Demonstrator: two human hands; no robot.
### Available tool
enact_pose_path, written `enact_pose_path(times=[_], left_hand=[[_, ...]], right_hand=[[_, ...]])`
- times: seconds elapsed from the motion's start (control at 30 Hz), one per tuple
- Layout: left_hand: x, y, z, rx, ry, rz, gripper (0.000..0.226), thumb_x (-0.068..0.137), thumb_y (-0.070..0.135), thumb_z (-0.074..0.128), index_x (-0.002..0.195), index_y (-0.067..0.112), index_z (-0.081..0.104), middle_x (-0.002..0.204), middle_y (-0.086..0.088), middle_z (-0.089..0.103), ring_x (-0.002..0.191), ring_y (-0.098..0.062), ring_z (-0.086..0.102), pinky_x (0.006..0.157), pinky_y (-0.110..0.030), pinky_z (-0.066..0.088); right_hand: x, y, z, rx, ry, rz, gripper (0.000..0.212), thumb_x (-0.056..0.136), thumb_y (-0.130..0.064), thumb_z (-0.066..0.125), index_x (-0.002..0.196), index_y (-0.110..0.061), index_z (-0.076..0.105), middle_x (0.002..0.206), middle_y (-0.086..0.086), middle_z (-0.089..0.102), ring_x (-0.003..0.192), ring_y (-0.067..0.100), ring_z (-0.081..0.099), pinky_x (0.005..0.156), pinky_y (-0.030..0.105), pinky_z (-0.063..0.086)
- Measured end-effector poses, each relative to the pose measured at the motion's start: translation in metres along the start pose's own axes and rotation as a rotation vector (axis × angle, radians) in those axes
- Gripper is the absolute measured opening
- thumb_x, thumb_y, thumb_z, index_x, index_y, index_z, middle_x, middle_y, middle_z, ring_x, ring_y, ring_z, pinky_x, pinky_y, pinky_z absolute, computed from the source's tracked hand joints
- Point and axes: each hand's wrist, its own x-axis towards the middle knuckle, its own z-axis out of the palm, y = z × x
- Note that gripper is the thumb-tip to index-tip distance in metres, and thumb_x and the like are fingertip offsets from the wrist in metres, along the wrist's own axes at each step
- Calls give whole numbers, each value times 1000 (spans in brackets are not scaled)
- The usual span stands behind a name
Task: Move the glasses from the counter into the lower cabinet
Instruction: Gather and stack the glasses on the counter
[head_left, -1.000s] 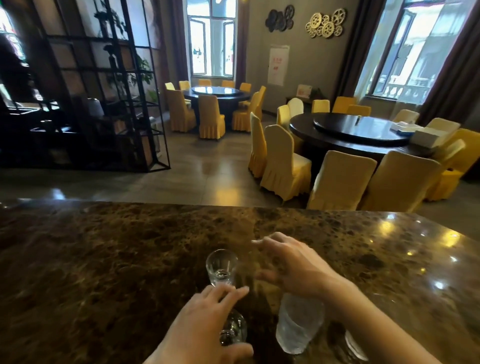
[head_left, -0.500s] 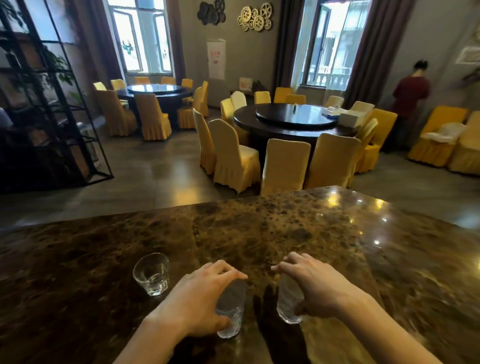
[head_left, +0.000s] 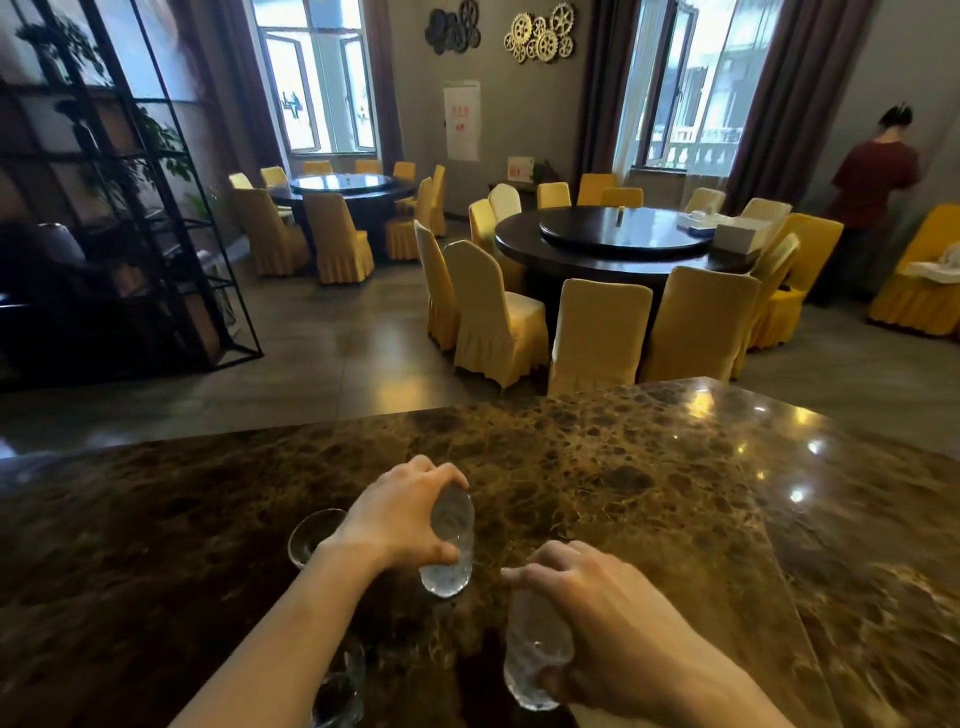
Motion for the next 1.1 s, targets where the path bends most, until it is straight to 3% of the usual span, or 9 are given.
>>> enact_pose_path(times=[0.33,0.7,0.9,1.0,1.1], left_hand=[[24,-12,-2,5,34,-55,74,70,48,86,134,38,49,127,7,50,117,-15,48,98,-37,50],[28,-17,3,-12,23,-53,75,71,48,86,136,39,49,130,7,50,120,-16,48,98,-37,50],[23,-17,3,-33,6,-66,87,74,52,82,147,43,36,142,8,43,130,-18,45,103,-40,48],[0,-16,-9,-101,109,-76,92,79,57,76,153,46,22,155,12,29,142,-16,32,109,-44,43],[-48,-25,-20,-153,325,-128,81,84,57,70,151,44,27,149,17,36,138,-8,36,109,-39,43]], right_hand=[[54,-48,22,27,5,-99,79,80,-37,80,147,-22,42,141,2,53,120,22,50,98,36,51],[63,-46,41,41,-34,-74,79,82,-40,77,150,-32,37,147,-2,47,120,20,47,97,36,50],[59,-48,37,88,-11,-67,83,82,-37,78,152,-34,34,157,-3,36,137,21,38,108,36,42],[50,-49,30,119,-12,-48,82,84,-52,73,152,-44,28,162,-8,28,143,15,30,114,34,35],[43,-46,19,147,127,-29,69,87,-64,62,148,-47,35,153,-21,35,136,3,35,110,27,38]])
